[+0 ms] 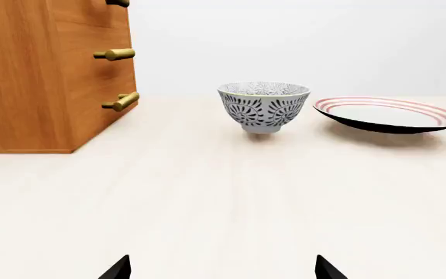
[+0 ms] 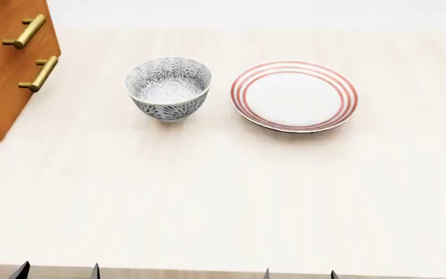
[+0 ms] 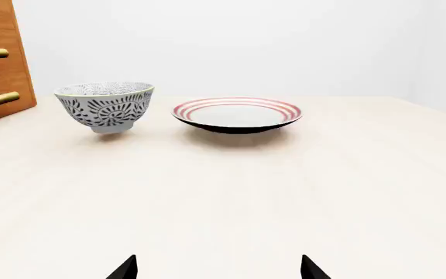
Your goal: Open the top drawer of the cabinet.
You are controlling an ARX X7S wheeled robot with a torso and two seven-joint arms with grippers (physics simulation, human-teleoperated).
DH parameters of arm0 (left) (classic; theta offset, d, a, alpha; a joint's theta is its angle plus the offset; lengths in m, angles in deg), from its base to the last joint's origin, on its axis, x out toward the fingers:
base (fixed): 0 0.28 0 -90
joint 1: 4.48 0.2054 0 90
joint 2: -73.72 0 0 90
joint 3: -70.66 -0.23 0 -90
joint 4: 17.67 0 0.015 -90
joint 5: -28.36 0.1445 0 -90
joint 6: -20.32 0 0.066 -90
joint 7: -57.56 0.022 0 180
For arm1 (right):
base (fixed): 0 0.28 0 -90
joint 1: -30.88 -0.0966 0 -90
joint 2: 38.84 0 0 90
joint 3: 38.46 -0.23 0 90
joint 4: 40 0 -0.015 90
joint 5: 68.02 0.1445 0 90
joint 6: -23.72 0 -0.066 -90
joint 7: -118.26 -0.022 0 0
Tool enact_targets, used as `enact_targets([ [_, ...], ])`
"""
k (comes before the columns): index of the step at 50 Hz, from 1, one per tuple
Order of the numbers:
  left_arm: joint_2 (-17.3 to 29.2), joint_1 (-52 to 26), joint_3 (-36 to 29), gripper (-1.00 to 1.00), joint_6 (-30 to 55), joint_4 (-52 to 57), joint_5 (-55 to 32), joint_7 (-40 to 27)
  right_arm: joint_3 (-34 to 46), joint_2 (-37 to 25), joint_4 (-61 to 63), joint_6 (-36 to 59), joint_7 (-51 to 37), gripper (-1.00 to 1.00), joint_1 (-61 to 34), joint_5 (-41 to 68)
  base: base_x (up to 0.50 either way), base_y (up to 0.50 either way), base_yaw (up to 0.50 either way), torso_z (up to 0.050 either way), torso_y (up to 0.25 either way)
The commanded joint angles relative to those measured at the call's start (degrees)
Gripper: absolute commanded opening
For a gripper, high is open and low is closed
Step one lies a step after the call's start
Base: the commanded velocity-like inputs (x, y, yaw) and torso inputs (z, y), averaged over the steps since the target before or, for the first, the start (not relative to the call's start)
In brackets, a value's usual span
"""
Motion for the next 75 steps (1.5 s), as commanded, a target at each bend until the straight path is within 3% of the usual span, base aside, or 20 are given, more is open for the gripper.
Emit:
enact_targets([
  [1,1.01,0.84,-1.15,1.0,-0.24,0.6,-0.48,-1.1,1.33,-0.94,0.5,-0.73,-1.22,1.0,1.09,0.45,0.0,0.0,0.0,0.0,0.0],
  [2,1.26,0.51,-1.39,1.0,-0.17,0.3,-0.88,-1.3,1.23,-1.52,-8.09,-7.19,-0.89,1.0,-2.32,0.98,0.0,0.0,0.0,0.0,0.0],
  [5,1.84,-1.97,-1.82,1.0,0.15,-2.05,-1.92,-1.67,2.32,-1.83,0.45,-0.58,-2.04,1.0,-0.55,1.26,0.0,0.0,0.0,0.0,0.0],
  [24,3.74,-0.83,-4.36,1.0,-1.74,-2.36,-3.6,-4.09,4.45,-3.89,-2.12,-0.72,-3.77,1.0,-1.56,3.72,0.0,0.0,0.0,0.0,0.0],
  [26,3.71,-2.73,-4.68,1.0,-4.28,-6.7,-3.24,-4.26,4.63,-4.02,-2.33,-0.81,-3.95,1.0,-1.65,3.84,0.0,0.0,0.0,0.0,0.0],
  [27,8.46,0.61,-10.48,1.0,-6.81,-0.28,-9.31,-6.08,10.07,-7.98,-2.67,-0.84,-9.31,1.0,-1.96,7.46,0.0,0.0,0.0,0.0,0.0],
  [28,0.62,-2.63,-0.69,1.0,-4.1,-6.62,-0.17,-0.55,0.62,-0.73,-2.12,-0.5,-0.1,1.0,-1.45,0.41,0.0,0.0,0.0,0.0,0.0],
  [48,3.15,-3.26,-4.12,1.0,-3.59,-7.88,-3.84,-3.68,3.73,-3.37,-2.55,-0.59,-3.11,1.0,-1.65,3.23,0.0,0.0,0.0,0.0,0.0],
  [75,5.07,-3.28,-6.56,1.0,-2.81,-7.09,-5.49,-5.83,5.87,-5.11,-2.23,-0.48,-5.22,1.0,-1.72,5.04,0.0,0.0,0.0,0.05,0.0],
])
